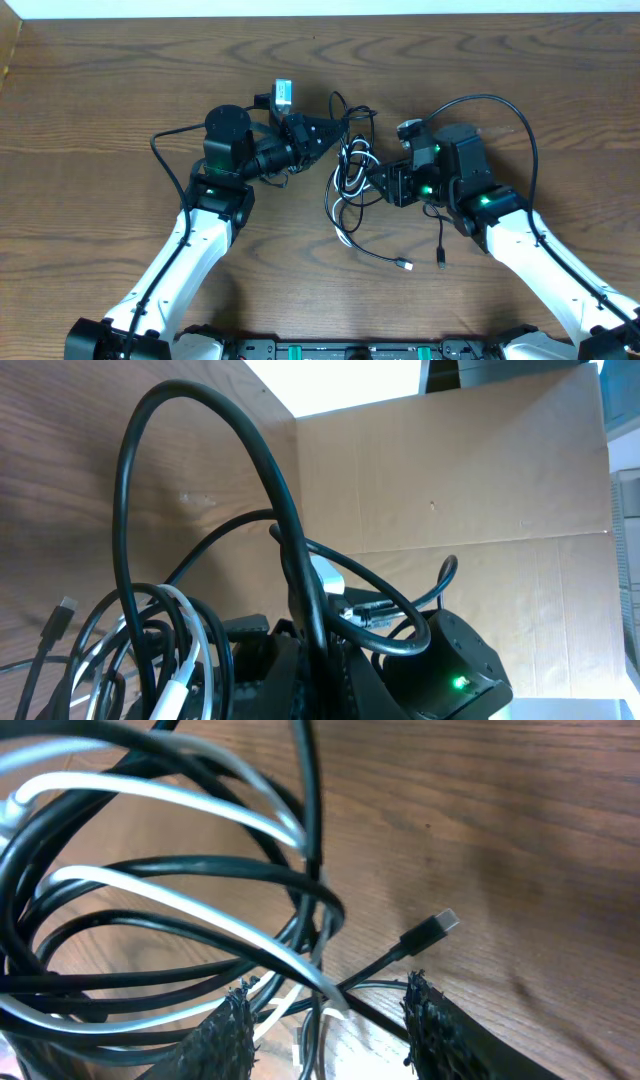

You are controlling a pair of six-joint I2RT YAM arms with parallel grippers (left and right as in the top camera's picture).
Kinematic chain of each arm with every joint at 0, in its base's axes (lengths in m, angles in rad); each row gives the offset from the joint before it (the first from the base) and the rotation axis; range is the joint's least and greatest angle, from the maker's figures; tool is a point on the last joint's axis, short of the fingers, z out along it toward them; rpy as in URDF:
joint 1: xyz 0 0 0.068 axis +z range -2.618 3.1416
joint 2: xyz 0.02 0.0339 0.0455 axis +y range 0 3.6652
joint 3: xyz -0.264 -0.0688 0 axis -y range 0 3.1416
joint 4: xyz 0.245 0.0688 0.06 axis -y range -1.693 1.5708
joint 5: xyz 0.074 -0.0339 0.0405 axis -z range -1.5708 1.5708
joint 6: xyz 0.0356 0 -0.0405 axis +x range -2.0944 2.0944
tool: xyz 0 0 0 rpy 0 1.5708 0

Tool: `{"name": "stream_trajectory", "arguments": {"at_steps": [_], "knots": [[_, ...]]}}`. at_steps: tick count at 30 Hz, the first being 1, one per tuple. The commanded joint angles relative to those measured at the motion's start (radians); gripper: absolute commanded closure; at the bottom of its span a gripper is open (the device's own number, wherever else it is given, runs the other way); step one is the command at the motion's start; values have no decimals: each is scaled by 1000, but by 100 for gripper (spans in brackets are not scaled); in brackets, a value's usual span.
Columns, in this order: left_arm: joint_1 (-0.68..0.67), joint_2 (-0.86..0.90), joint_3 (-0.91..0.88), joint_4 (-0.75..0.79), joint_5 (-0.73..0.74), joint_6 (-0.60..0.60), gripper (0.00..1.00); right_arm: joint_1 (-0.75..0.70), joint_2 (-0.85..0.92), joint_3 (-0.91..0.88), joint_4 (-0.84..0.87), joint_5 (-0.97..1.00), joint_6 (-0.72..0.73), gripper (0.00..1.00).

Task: Untangle cables

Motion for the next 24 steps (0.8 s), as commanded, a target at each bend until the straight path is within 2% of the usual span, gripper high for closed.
{"name": "stream_trajectory", "arguments": {"at_steps": [1, 5, 9, 13, 20, 24], "knots": [[4, -17, 11, 12, -1, -19, 92, 11, -4, 1, 0, 50, -27, 56], [4, -17, 11, 12, 16, -40, 93, 11, -4, 1, -1, 168, -27, 66], [4, -17, 11, 13, 56, -52, 92, 11, 1, 1, 35, 255, -27, 66], [1, -17, 11, 13, 62, -101, 92, 12, 11, 1, 55, 255, -27, 66], [-27, -17, 11, 53, 62, -107, 92, 17, 61, 0, 63, 255, -27, 64], [-51, -17, 11, 72, 62, -108, 92, 17, 120, 1, 89, 329, -26, 83]]}}
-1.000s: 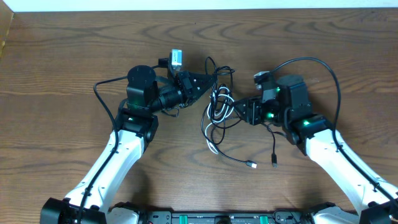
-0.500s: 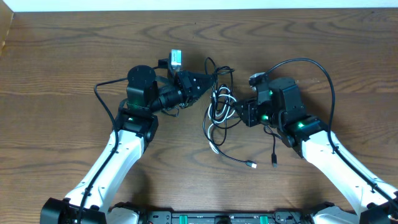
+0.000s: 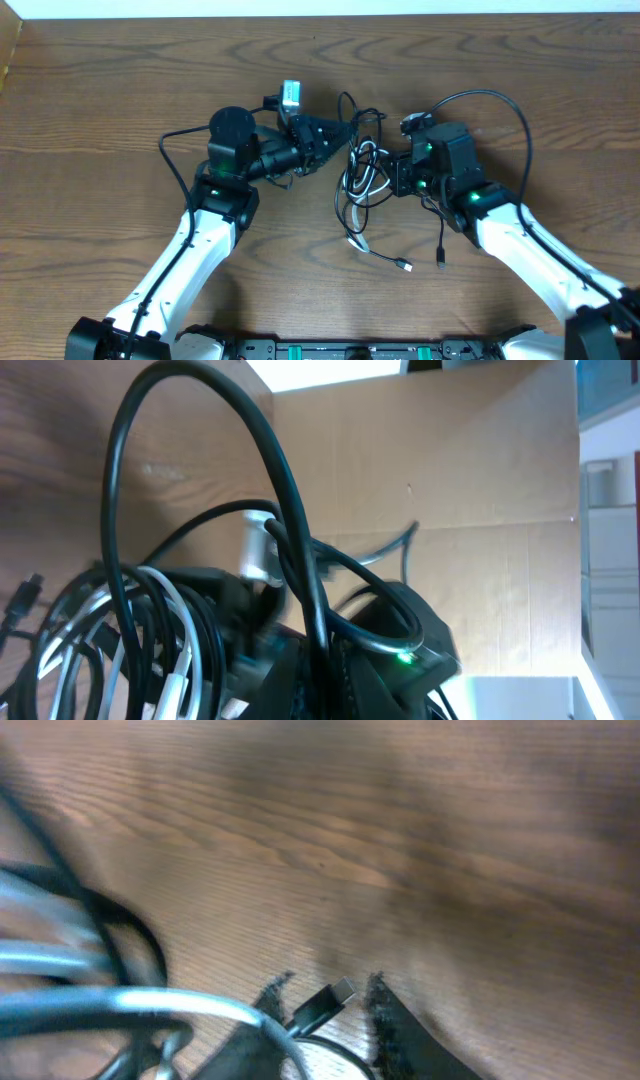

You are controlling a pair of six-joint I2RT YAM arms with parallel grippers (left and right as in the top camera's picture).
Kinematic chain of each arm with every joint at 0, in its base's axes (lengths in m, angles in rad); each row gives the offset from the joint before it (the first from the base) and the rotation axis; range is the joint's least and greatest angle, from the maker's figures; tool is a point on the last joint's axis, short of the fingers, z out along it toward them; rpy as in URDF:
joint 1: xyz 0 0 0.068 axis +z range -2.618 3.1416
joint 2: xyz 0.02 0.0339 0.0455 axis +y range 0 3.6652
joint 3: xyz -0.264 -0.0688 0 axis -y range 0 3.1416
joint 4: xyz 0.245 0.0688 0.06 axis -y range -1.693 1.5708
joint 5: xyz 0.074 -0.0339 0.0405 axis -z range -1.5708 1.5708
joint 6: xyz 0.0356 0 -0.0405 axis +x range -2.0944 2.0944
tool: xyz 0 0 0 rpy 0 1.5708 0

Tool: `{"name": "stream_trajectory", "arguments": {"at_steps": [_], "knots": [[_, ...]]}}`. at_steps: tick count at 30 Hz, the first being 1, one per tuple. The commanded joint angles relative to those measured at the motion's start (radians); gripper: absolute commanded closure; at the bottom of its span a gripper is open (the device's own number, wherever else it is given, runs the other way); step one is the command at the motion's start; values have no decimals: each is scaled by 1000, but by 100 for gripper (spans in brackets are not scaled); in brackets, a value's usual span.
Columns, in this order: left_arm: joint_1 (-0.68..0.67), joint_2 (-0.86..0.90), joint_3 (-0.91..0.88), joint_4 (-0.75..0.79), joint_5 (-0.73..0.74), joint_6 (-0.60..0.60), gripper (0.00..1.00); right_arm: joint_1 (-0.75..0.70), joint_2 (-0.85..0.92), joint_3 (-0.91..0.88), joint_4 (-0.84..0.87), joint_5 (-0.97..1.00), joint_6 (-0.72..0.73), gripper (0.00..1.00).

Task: Untangle cables

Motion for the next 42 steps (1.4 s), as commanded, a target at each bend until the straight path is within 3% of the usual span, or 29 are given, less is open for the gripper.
{"name": "stream_trajectory", "arguments": {"at_steps": [1, 6, 9, 21, 23, 27, 30, 32, 36, 42], "knots": [[-18, -17, 11, 16, 28, -10, 92, 3, 56, 0, 16, 145, -8, 86], [-16, -17, 11, 21, 91, -9, 92, -28, 66, 2, 17, 591, 57, 93], [-15, -17, 11, 23, 112, -9, 92, -83, 54, 2, 15, 713, 59, 94], [37, -17, 11, 24, 112, 9, 92, -465, -15, 2, -90, 721, 71, 96], [46, -17, 11, 23, 101, 50, 92, -526, -23, 2, -101, 607, 71, 94], [46, -17, 11, 23, 62, 111, 92, -570, -24, 2, -85, 363, 70, 71], [46, -17, 11, 23, 56, 186, 92, -577, -28, 2, -75, 304, 71, 66], [46, -17, 11, 23, 65, 268, 92, -577, -39, 2, -75, 217, 69, 56], [46, -17, 11, 23, 68, 423, 93, -577, -76, 2, -77, -158, 2, 36], [46, -17, 11, 23, 69, 612, 92, -576, -114, 2, -77, -703, -95, 27]]}}
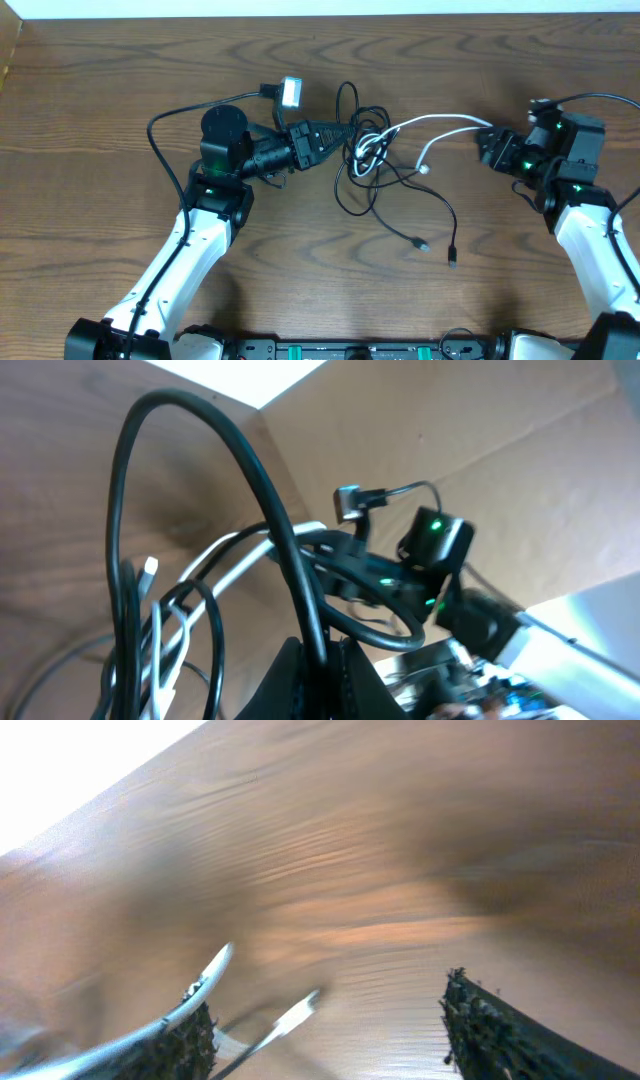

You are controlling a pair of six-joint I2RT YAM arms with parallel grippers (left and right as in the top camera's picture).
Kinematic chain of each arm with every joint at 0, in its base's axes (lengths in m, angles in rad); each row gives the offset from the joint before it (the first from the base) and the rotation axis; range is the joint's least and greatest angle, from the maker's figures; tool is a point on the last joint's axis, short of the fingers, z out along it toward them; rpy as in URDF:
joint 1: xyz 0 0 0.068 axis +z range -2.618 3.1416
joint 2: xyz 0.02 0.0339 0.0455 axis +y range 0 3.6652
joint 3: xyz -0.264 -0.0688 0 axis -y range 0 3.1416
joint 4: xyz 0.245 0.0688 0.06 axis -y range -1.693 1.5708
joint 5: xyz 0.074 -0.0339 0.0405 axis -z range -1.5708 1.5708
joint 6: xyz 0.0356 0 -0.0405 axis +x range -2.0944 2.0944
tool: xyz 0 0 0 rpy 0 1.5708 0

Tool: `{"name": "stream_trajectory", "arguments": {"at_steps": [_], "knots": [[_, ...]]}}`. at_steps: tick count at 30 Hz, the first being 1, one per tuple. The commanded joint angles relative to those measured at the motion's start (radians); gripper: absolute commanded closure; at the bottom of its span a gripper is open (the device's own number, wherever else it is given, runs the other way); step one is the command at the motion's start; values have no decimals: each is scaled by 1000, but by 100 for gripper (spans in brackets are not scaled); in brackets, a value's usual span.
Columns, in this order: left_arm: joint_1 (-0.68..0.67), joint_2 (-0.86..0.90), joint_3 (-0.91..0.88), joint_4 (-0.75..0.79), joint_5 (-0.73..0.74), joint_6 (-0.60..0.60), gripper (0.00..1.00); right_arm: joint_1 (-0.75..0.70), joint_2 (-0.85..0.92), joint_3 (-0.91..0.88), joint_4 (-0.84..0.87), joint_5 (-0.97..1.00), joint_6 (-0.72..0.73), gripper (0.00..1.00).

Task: Untangle cables

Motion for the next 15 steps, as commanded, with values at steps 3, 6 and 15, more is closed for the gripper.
{"name": "stream_trajectory", "arguments": {"at_steps": [3, 6, 15], "knots": [[5, -17, 11, 9, 3, 235, 92, -8, -24, 2, 2, -581, -75, 24], [5, -17, 11, 10, 3, 270, 93, -3, -24, 2, 2, -675, -75, 27], [4, -17, 11, 17, 2, 248, 92, 45, -24, 2, 2, -710, -18, 40]]}}
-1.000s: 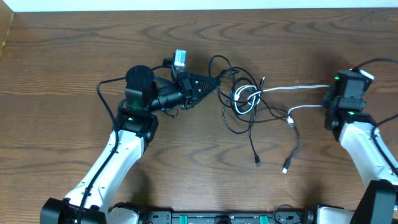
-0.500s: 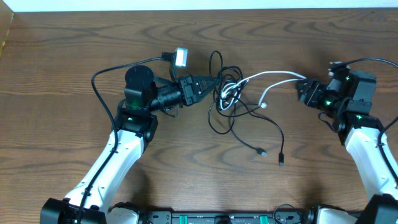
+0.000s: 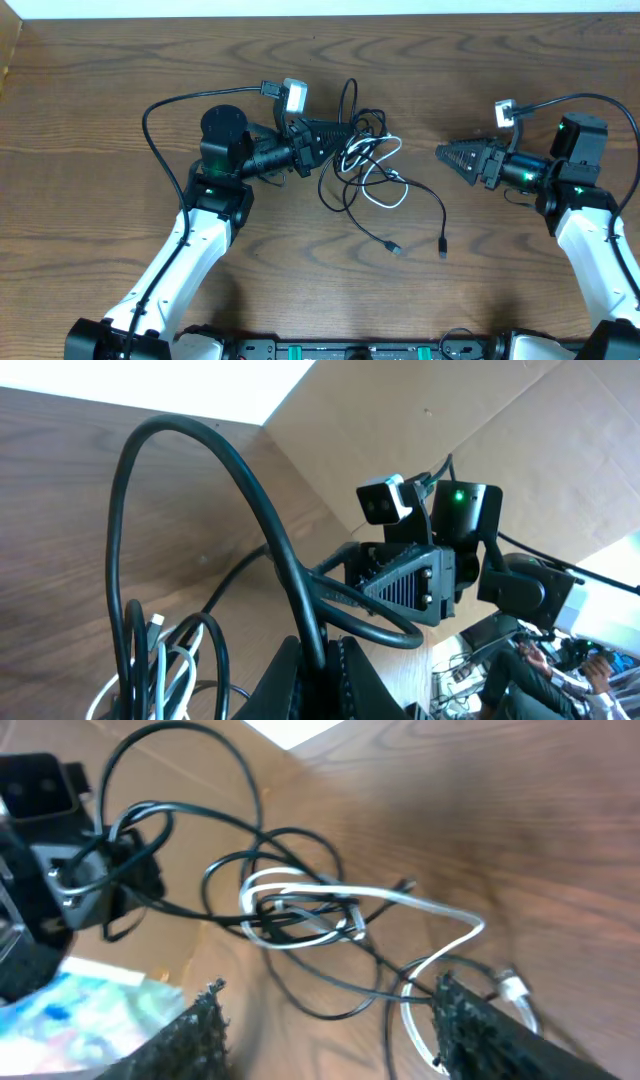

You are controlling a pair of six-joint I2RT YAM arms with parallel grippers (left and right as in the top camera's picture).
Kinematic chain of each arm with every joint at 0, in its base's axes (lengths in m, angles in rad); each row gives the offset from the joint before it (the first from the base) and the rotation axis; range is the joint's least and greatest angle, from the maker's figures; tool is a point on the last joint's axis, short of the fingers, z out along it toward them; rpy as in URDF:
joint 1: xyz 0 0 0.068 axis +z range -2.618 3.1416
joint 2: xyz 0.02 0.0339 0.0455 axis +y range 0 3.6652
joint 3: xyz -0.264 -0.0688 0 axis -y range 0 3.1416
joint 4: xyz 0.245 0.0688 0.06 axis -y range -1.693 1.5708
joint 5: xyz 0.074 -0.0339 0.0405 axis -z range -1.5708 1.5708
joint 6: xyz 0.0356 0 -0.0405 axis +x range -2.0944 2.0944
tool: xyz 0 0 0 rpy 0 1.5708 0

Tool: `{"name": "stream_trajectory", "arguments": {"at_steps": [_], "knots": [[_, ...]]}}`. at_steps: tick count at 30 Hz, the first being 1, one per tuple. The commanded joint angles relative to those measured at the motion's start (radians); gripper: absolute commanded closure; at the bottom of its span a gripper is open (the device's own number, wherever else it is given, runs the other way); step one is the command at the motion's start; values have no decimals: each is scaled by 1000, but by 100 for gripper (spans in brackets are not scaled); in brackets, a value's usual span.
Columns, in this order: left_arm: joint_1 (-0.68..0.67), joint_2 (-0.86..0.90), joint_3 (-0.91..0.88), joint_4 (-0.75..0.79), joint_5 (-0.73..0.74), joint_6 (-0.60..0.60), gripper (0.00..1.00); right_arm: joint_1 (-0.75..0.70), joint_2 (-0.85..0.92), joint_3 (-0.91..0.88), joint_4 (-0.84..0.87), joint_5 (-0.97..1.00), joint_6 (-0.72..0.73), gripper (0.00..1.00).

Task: Untangle cables

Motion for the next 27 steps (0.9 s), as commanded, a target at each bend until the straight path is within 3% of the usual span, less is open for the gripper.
{"name": "stream_trajectory", "arguments": {"at_steps": [1, 6, 9, 10, 13, 19, 27], "knots": [[4, -17, 11, 16, -3, -7, 92, 45, -11, 2, 2, -60, 53, 44], [4, -17, 11, 19, -2, -24, 92, 164, -11, 2, 10, -51, 202, 57], [4, -17, 11, 24, -2, -24, 92, 258, -11, 2, 19, 80, 303, 70], [3, -17, 11, 24, -2, -24, 93, 290, -11, 2, 19, 150, 354, 71], [2, -17, 11, 23, -1, -25, 92, 359, -11, 2, 52, 299, 455, 59], [-42, -17, 11, 24, -2, -27, 92, 446, -11, 2, 227, 391, 629, 60], [-70, -17, 11, 27, 0, -9, 93, 500, -11, 2, 224, 563, 750, 61]]}}
